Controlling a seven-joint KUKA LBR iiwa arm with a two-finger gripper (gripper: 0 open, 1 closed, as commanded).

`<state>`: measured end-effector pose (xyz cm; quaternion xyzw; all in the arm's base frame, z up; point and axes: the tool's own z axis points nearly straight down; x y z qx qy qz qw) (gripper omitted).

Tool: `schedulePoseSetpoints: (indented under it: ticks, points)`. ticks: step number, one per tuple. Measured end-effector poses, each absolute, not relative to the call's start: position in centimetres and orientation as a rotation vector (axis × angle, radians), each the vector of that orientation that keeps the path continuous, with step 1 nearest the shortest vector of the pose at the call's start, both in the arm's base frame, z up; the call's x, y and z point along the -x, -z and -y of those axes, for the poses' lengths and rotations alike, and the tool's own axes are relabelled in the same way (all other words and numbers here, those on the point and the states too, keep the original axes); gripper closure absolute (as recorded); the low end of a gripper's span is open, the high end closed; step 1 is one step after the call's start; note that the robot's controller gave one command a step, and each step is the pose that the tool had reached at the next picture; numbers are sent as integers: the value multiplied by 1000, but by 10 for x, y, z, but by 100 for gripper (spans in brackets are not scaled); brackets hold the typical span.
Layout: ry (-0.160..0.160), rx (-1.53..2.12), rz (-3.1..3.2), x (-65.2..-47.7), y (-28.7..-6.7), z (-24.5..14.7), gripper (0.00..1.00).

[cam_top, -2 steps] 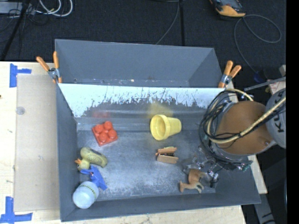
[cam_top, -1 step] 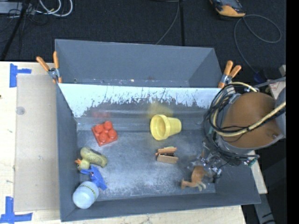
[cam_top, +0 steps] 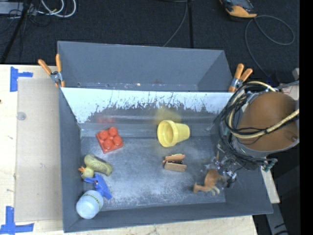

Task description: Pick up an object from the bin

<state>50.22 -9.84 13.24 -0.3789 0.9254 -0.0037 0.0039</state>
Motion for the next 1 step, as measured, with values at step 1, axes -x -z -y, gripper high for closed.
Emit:
schedulePoseSetpoints:
  ticks: [1]
  points:
    - [-7, 1097, -2949, -496, -210, 106, 100]
